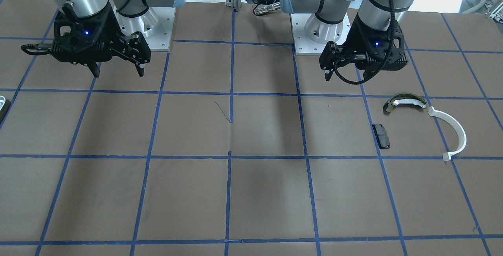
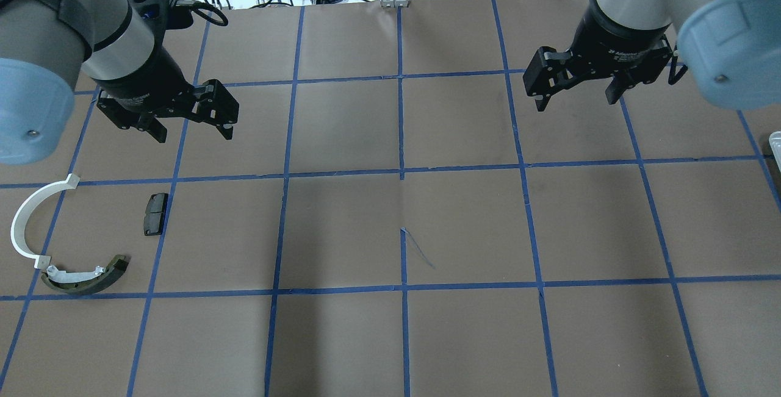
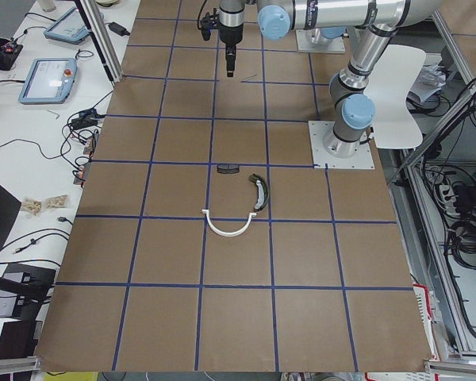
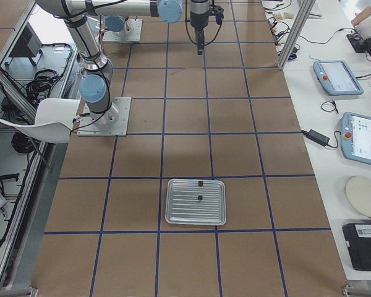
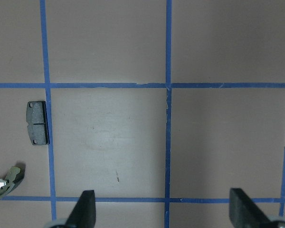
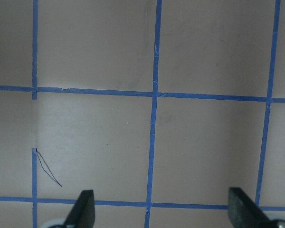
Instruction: Place bearing gear from tray to pile
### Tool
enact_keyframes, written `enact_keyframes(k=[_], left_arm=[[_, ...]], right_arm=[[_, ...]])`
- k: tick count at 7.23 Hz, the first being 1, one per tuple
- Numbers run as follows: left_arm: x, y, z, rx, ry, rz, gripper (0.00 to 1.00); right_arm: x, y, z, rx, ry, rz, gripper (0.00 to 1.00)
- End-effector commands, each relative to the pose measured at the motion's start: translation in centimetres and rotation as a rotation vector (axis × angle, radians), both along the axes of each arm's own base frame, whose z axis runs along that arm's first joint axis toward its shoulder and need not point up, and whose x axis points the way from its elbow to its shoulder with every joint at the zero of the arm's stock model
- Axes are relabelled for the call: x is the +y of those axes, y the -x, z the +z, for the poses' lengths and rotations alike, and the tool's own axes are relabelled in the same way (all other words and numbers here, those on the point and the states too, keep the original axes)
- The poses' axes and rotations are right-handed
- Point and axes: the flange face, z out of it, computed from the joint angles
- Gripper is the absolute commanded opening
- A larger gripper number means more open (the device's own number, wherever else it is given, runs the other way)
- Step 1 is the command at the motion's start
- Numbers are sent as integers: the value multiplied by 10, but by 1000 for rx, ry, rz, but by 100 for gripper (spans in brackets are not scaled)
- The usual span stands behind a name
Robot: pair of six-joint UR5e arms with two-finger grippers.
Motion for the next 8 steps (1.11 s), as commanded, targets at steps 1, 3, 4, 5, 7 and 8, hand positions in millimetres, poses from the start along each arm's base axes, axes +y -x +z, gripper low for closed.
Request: enact_keyframes(k=[1, 3, 4, 5, 7, 8], left_arm=[[1, 0, 1, -1, 1, 0, 100], [0, -1, -2, -3, -5, 0, 100], [0, -1, -2, -3, -3, 0, 100], [0, -1, -3, -3, -6, 0, 100], [-2, -1, -5, -3, -8, 0, 100], [-3, -1, -7, -1, -12, 0, 100]], right_arm=[[7, 1, 1, 13, 9, -15, 100], [1, 2, -3, -2, -4, -3, 100], [-2, 3, 0, -18, 1, -10, 100], [-3, 8, -3, -14, -5, -24, 100], [-14, 18, 13, -11, 35, -50, 100], [-25, 33, 15, 9, 37, -44, 100]])
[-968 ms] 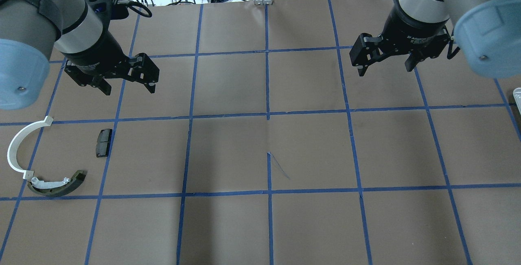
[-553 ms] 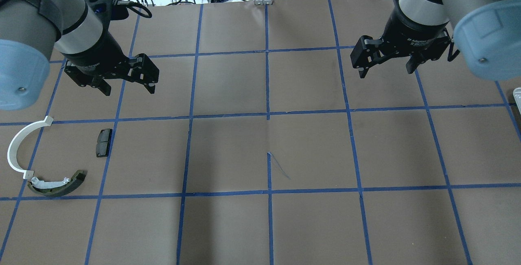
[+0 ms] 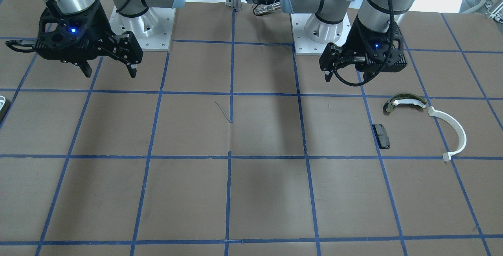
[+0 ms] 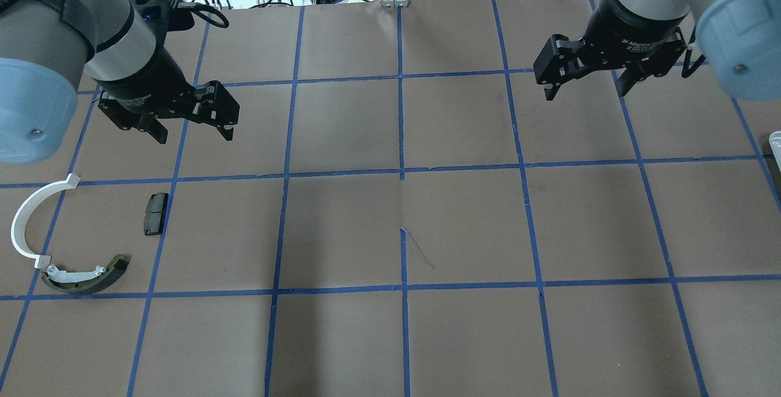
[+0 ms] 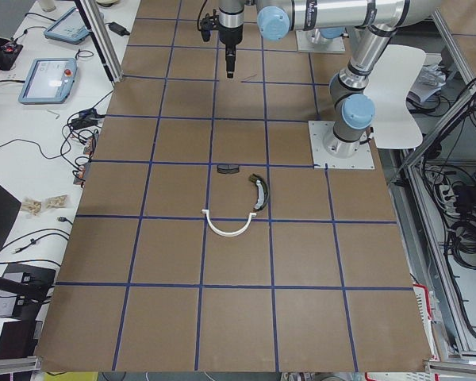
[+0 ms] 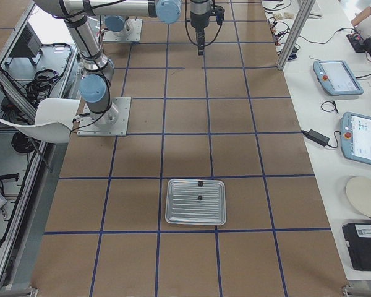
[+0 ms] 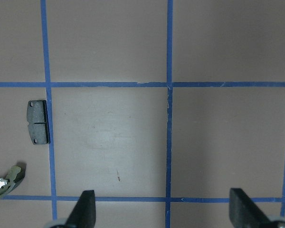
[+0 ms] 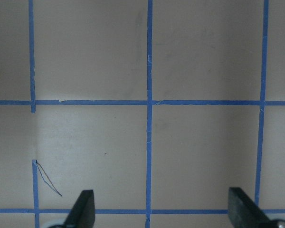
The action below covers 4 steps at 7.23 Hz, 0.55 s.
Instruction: Place bearing gear from tray to pile
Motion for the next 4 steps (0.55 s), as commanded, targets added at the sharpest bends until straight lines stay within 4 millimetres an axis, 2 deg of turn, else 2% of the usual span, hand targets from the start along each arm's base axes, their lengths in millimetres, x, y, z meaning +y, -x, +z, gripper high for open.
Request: enact_keyframes(k=[1, 4], left_arm=[[-3, 0, -4, 2, -8, 0, 100], [-3, 0, -11, 0, -11, 0, 100]], right_arm=[[-19, 44, 3, 25, 3, 46, 100], [-32, 175, -12, 48, -42, 209, 100]])
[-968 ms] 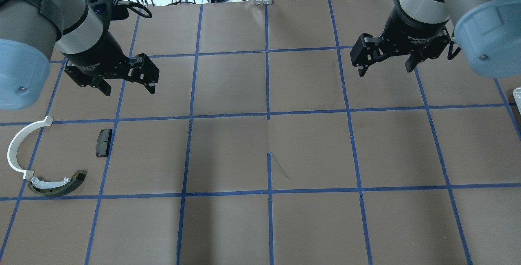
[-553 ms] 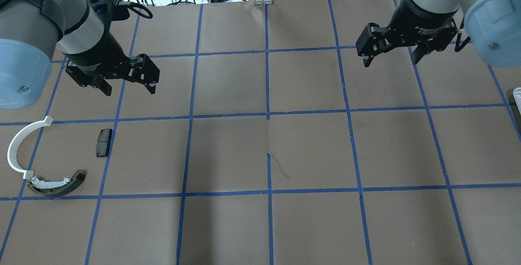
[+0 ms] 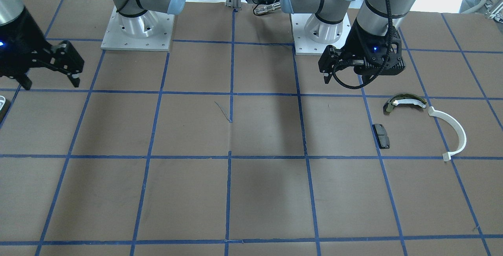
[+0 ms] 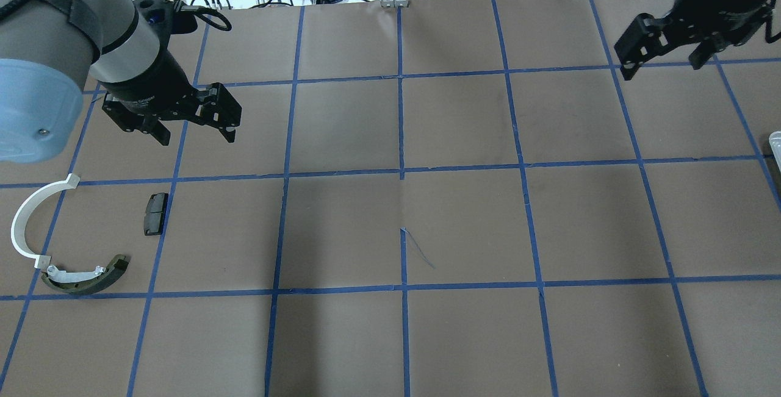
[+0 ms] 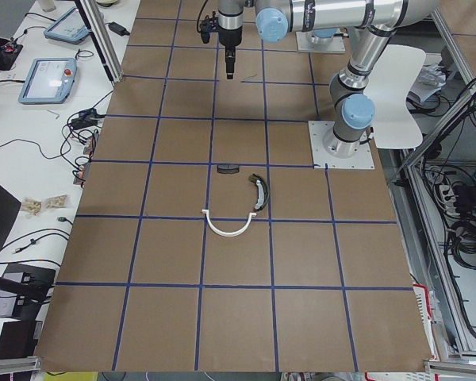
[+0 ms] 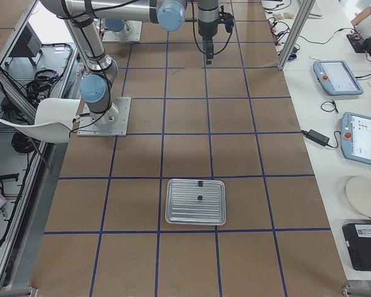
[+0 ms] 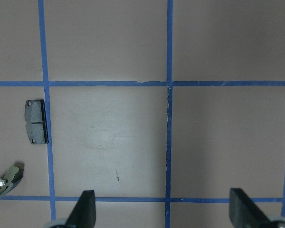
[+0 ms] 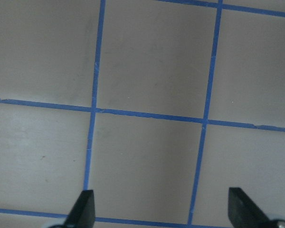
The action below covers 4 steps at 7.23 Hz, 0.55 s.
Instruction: Place bearing gear from tray to pile
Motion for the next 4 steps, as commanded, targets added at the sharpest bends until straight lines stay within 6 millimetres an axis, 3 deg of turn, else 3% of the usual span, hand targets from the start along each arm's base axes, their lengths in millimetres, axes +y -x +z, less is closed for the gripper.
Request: enact_keyframes(k=[1, 4], left_arm=[[1, 0, -6, -1, -4, 2, 100], [-6, -1, -9, -3, 15, 5, 100]], right_arm=[[-2, 98, -16, 6, -34, 97, 100], [9, 274, -89, -32, -93, 177, 100]])
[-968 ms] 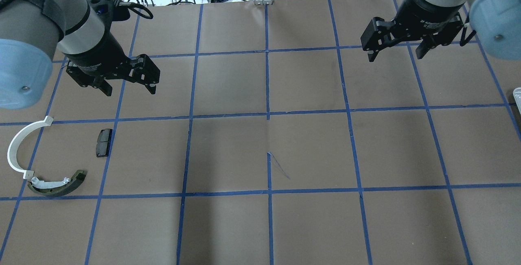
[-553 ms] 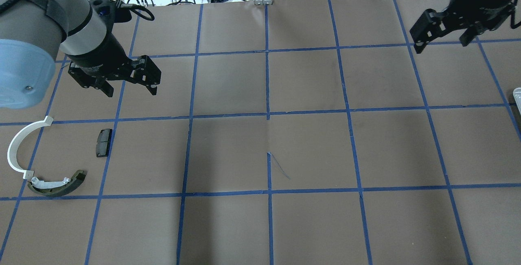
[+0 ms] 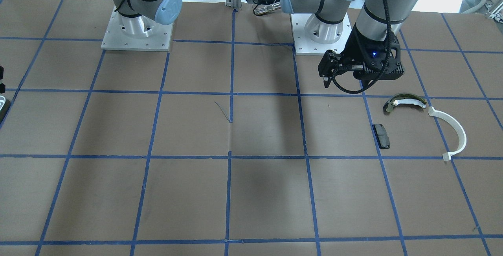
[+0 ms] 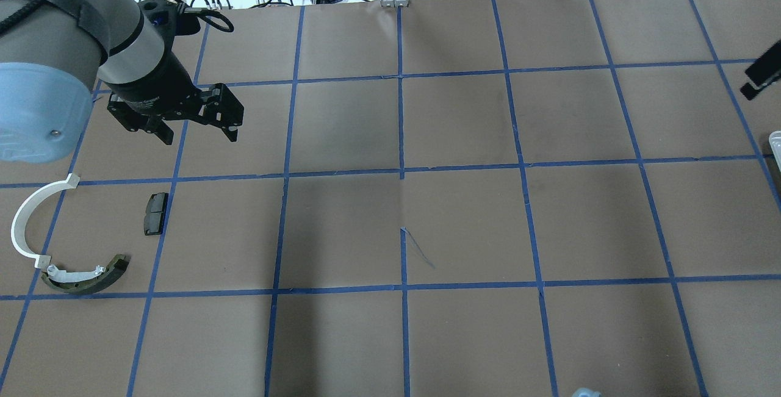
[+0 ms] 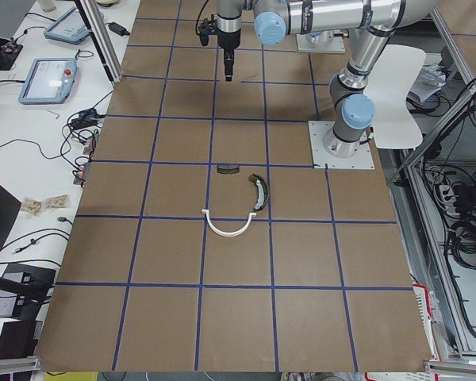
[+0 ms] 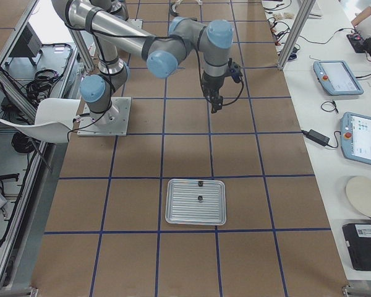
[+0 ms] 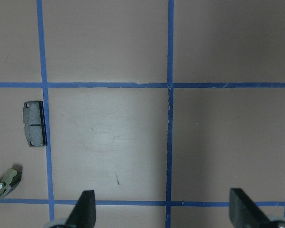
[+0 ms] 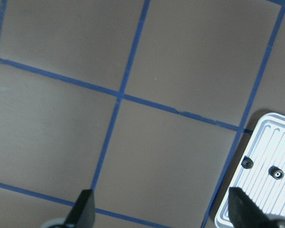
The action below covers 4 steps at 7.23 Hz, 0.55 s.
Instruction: Place bearing gear from tray to pile
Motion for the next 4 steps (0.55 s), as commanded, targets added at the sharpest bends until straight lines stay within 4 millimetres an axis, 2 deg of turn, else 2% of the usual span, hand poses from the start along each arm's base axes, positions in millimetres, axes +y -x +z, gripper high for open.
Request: enact_keyframes(k=[1, 2, 4], left_arm=[[-1, 0, -1, 0, 4, 1, 100], [0, 0, -1, -2, 4, 1, 100], [0, 0, -1, -3, 4, -1, 100]], right_arm=[[11, 113, -53, 17, 9, 42, 100], [15, 154, -78, 33, 22, 82, 100], [31, 221, -143, 17, 9, 94, 100]])
